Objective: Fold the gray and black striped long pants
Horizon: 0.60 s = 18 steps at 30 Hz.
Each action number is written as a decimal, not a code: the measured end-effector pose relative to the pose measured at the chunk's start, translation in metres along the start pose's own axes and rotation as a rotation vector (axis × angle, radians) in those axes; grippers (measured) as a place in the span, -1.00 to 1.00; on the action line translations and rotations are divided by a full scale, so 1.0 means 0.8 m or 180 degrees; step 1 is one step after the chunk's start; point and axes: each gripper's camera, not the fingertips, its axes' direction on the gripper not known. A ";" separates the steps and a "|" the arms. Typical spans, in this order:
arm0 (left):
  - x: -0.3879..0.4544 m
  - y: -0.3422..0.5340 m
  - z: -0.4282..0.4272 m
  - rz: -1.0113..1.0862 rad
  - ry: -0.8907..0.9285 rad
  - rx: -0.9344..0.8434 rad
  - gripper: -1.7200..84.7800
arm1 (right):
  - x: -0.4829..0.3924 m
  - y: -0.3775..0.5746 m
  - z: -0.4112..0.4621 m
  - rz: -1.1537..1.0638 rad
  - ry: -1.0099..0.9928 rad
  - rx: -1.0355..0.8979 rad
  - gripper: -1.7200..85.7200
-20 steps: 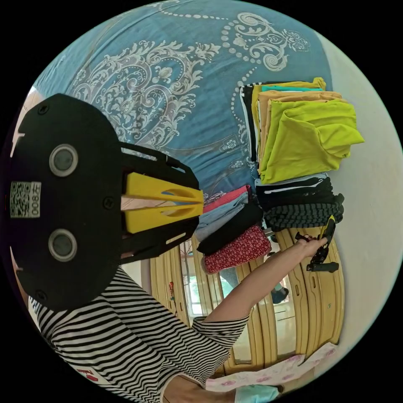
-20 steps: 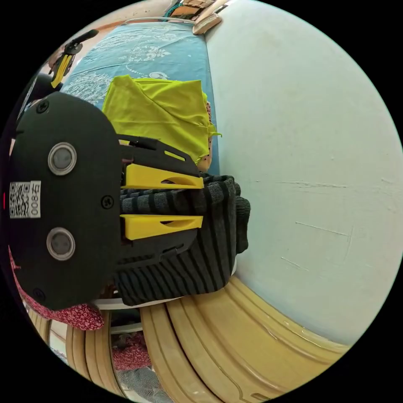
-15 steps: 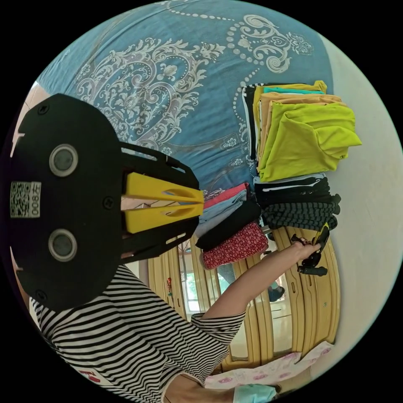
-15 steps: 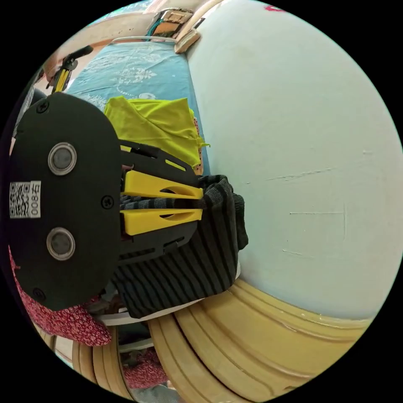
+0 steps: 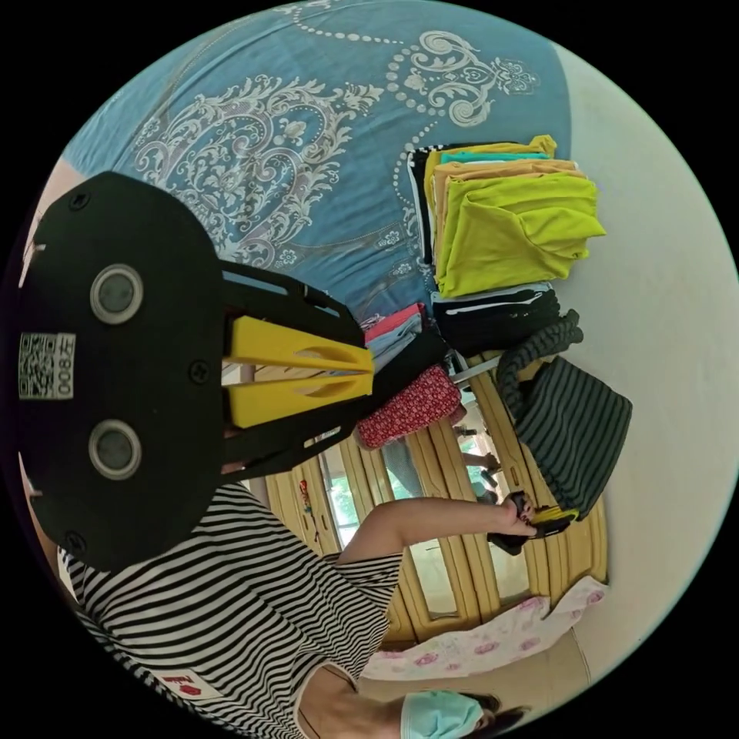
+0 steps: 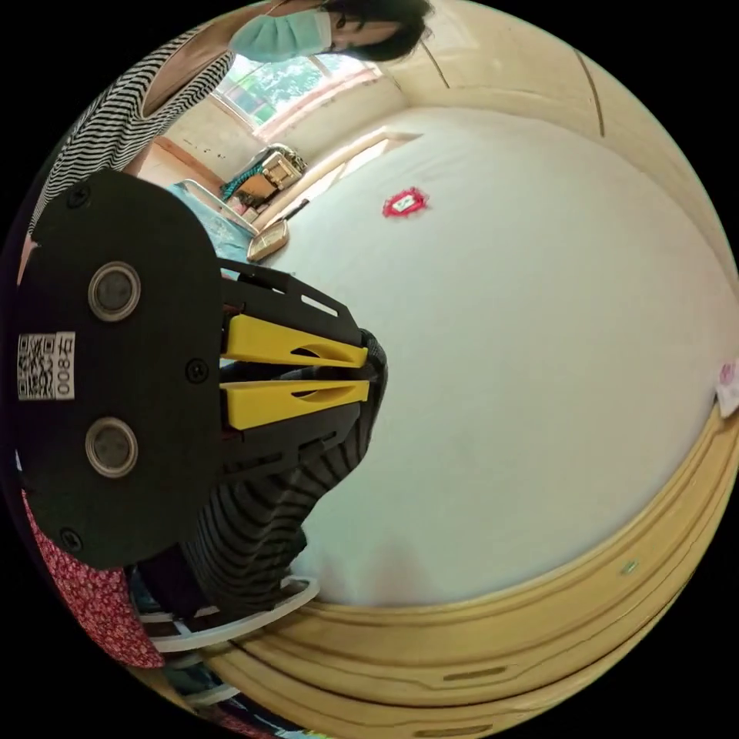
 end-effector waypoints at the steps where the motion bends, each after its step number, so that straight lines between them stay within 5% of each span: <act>1: -0.003 0.014 -0.029 0.0054 0.0026 0.0040 -0.94 | -0.034 -0.015 -0.016 -0.0127 -0.0169 0.0098 -0.91; 10: -0.006 0.119 -0.364 0.0742 -0.0061 0.0981 -0.82 | -0.342 -0.117 -0.079 -0.1032 -0.1070 0.0446 -0.91; 18: -0.023 0.307 -0.722 0.1090 -0.0684 0.1611 -0.74 | -0.569 -0.131 -0.088 -0.1069 -0.1608 0.0588 -0.91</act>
